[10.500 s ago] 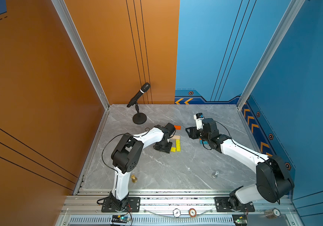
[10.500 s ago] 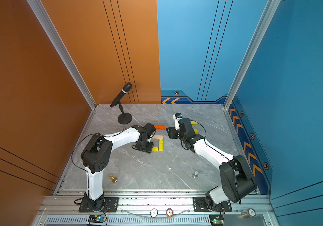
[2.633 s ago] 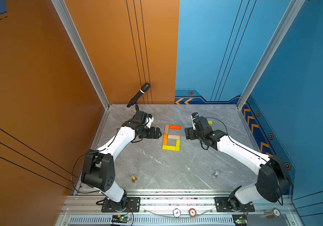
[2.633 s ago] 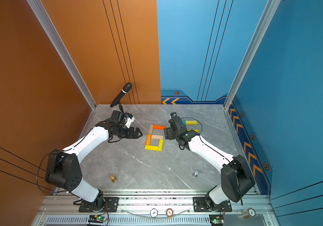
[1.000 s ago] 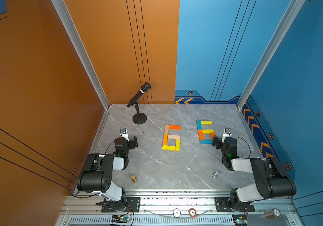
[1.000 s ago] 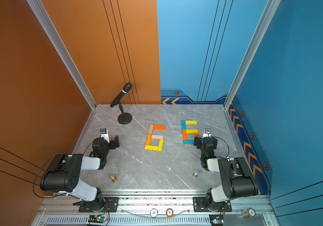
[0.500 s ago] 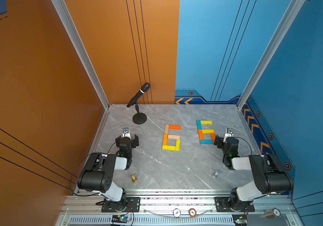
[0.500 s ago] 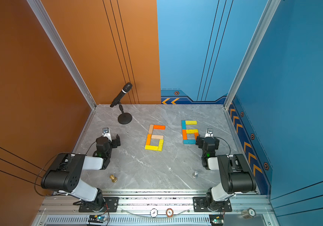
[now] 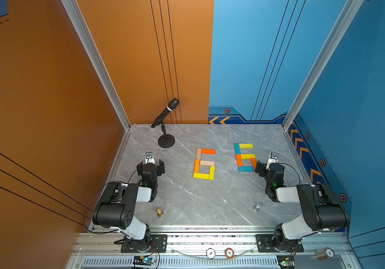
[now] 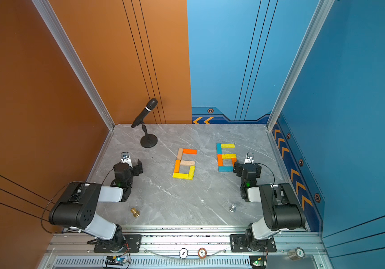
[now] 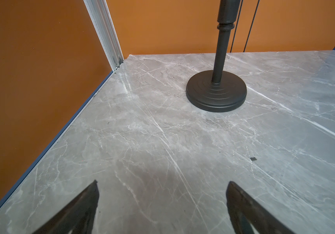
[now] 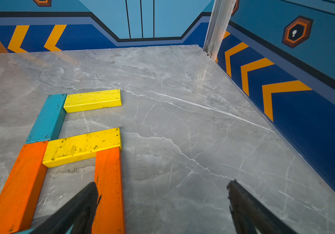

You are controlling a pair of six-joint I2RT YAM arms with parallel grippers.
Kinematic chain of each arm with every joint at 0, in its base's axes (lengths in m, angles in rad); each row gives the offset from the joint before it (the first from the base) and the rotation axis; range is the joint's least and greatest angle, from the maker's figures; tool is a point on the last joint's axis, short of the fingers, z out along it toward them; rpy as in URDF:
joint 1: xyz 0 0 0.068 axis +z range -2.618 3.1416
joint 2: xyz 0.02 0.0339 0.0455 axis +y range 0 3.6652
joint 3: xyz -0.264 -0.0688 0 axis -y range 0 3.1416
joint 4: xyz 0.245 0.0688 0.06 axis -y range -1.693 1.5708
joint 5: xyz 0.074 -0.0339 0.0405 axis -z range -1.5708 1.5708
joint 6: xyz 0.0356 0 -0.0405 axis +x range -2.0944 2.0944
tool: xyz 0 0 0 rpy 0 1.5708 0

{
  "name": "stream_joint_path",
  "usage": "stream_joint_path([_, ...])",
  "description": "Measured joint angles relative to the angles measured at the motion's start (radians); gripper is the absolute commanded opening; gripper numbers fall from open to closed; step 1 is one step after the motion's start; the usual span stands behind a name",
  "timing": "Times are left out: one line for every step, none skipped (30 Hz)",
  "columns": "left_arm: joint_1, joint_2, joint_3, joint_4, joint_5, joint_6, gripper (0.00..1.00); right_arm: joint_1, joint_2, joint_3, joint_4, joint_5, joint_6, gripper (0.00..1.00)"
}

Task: Assemble the number 6 with building blocks
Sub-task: Reset both arms

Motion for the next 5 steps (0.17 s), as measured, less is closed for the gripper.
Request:
stream_joint_path([0.001,0.0,0.0,0.0,0.0,0.0,0.98,0.0,0.0,0.0,0.0,0.0,0.0,0.99])
stream_joint_path([0.001,0.0,0.0,0.0,0.0,0.0,0.98,0.0,0.0,0.0,0.0,0.0,0.0,0.99])
stream_joint_path([0.001,0.0,0.0,0.0,0.0,0.0,0.98,0.0,0.0,0.0,0.0,0.0,0.0,0.99])
stream_joint_path([0.001,0.0,0.0,0.0,0.0,0.0,0.98,0.0,0.0,0.0,0.0,0.0,0.0,0.99])
stream_joint_path([0.002,0.0,0.0,0.0,0.001,0.0,0.98,0.0,0.0,0.0,0.0,0.0,0.0,0.99])
